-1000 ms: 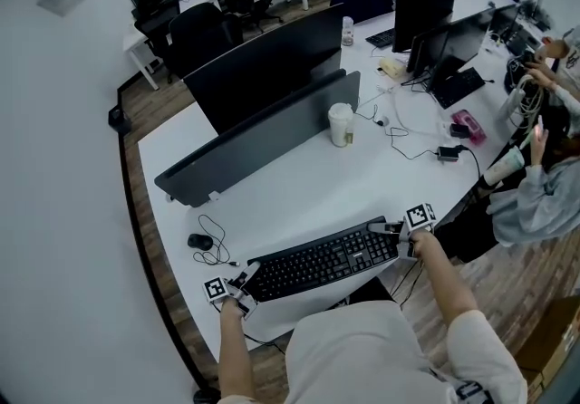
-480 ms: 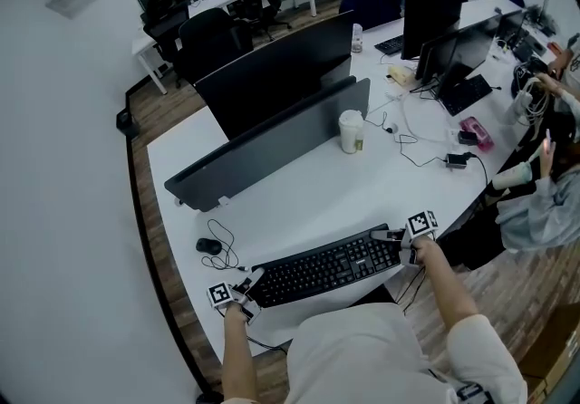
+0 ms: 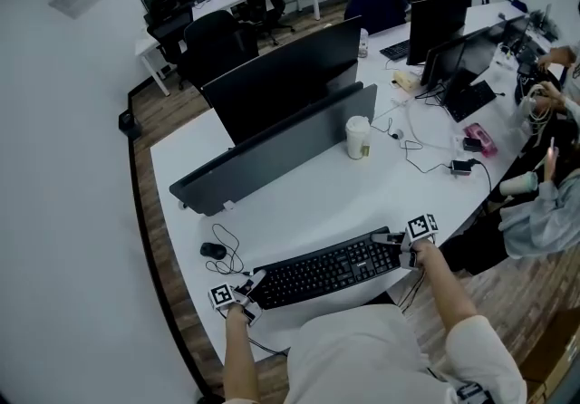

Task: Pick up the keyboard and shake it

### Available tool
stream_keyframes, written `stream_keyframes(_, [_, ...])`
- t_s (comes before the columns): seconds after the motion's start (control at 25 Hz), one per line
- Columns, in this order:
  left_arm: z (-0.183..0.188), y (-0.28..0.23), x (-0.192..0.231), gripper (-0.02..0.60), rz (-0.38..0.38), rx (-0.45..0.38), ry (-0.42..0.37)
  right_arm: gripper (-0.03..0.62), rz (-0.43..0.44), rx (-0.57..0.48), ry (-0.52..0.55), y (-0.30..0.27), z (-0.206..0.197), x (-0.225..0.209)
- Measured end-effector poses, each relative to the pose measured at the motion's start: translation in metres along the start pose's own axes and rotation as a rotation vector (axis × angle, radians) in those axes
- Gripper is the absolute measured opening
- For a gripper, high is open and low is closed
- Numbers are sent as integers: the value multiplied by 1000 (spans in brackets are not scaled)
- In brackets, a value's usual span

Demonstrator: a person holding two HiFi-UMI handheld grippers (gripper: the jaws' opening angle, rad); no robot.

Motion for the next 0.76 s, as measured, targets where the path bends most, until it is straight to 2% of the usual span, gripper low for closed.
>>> stream_keyframes(0.76, [-5, -1, 4, 126, 13, -23, 7, 176, -11, 29, 25, -5, 1, -7])
Point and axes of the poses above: the fingertips, and each gripper's own axes: y backward along the fingers, x to its left, z out of its top, the point moved 2 cm from there along y, backward along the fingers, and after that the axes turned 8 degrees about y, right-handed, at the moved point
